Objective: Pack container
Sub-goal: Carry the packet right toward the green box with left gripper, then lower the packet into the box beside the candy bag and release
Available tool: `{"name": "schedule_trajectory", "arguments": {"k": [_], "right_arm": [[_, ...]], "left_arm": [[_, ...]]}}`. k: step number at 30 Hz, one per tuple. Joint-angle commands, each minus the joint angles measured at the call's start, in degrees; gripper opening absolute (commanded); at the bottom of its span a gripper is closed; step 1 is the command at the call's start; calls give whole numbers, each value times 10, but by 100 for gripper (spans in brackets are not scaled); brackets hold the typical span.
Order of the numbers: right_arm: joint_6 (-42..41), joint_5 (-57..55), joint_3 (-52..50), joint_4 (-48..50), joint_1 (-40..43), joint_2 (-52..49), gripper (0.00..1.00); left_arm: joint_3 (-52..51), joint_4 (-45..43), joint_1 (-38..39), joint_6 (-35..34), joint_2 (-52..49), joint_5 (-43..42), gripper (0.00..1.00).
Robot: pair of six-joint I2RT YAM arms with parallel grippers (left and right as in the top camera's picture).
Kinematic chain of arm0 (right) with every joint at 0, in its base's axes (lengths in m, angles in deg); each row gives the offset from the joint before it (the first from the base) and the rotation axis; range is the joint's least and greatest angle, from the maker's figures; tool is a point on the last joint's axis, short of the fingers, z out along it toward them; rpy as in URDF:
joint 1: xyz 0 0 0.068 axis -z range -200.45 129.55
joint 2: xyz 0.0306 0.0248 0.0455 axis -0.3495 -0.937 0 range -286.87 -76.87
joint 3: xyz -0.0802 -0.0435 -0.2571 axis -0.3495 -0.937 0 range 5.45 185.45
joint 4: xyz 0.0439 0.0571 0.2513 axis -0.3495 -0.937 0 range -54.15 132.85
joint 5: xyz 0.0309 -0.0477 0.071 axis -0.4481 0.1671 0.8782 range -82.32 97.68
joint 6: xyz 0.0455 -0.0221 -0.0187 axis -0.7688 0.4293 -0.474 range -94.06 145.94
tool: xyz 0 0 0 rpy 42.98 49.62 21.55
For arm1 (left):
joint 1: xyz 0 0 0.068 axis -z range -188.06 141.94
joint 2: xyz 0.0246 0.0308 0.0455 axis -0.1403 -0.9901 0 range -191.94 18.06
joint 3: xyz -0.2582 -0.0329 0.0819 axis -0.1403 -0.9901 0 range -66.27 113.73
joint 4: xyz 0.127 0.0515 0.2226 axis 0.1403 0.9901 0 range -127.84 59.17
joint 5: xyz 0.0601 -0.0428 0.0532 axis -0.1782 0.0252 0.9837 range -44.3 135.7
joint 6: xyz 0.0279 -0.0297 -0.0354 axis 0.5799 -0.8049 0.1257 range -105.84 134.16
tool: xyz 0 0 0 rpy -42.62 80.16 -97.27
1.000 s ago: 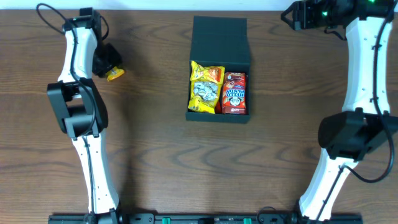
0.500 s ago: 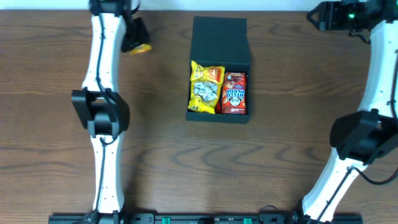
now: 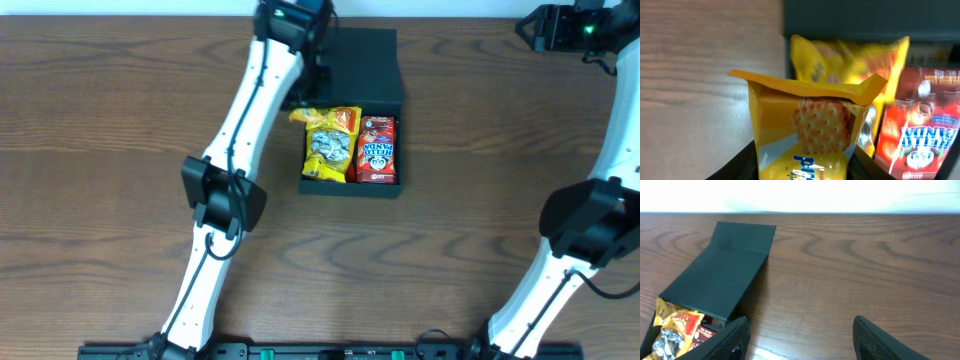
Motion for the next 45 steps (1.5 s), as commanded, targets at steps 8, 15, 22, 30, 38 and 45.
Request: {"name": "schedule_trajectory", "arguments": {"k": [8, 15, 22, 30, 38, 45], "right_arm": [[16, 5, 5, -4, 3, 3, 67], [22, 4, 5, -6, 3, 3, 67], [26, 5, 5, -14, 3, 3, 67], [26, 5, 5, -26, 1, 3, 66], [30, 5, 5, -38, -10, 3, 66], [35, 4, 5, -50, -15, 3, 66]], "left_arm": [[11, 46, 33, 64, -6, -59, 35], [11, 46, 39, 91, -6, -42, 36], [11, 46, 23, 118, 4, -59, 28], [-160, 46, 16, 143, 118, -35, 25], [-294, 5, 18, 162, 177, 2, 25], [-304, -31, 36, 91, 155, -7, 28]]}}
